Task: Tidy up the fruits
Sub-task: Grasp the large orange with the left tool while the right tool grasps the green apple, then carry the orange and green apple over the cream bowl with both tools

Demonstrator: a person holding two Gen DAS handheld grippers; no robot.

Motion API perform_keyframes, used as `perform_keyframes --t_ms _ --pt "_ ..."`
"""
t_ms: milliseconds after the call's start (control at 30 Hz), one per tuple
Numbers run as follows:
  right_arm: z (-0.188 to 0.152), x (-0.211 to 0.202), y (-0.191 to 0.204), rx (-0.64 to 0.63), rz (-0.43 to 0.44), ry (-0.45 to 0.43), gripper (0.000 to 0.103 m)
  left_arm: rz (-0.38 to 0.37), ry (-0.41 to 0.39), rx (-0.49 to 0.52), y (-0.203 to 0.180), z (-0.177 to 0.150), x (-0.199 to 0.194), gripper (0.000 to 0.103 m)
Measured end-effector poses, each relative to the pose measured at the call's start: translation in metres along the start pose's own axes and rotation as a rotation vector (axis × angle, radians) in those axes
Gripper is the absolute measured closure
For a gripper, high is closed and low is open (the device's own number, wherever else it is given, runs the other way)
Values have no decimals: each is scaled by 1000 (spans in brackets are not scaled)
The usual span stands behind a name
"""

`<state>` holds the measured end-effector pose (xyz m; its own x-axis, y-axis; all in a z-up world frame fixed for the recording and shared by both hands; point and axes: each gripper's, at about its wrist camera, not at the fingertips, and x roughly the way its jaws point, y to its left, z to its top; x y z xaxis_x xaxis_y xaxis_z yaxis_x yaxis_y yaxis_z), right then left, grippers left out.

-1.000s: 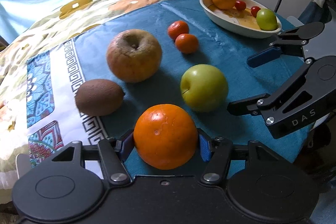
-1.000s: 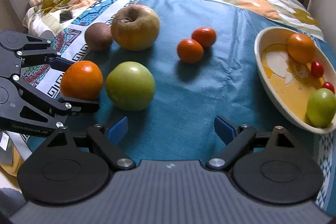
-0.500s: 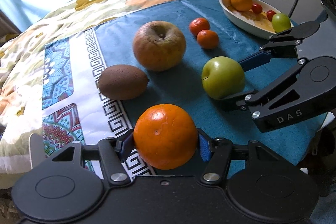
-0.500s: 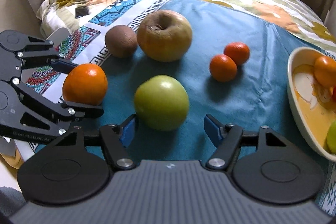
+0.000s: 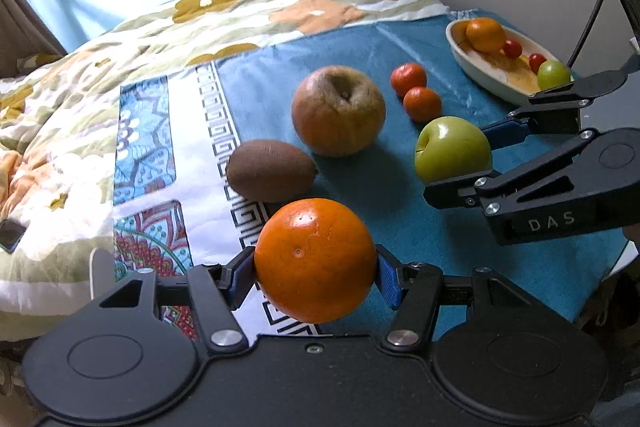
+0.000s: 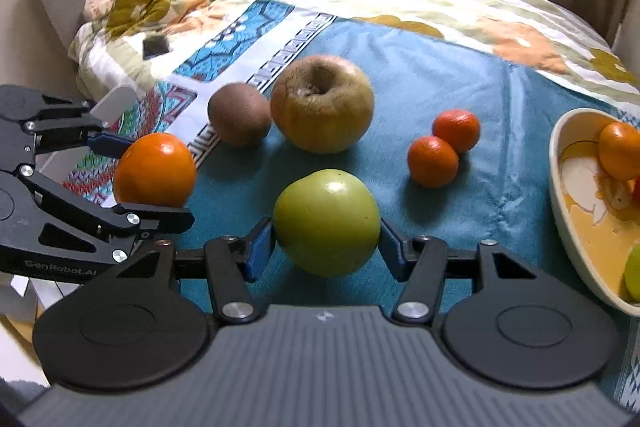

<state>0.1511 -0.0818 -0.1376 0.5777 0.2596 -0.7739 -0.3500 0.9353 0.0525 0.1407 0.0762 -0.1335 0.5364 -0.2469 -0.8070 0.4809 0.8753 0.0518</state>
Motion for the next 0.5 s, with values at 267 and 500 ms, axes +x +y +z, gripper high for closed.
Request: perform_keyframes --t_ms 267,500 --pt "10 -35 -14 76 -38 -70 32 -9 -72 38 -6 22 -24 38" --pt "12 -67 -39 129 -73 -104 32 -9 -132 44 -26 48 -43 38"
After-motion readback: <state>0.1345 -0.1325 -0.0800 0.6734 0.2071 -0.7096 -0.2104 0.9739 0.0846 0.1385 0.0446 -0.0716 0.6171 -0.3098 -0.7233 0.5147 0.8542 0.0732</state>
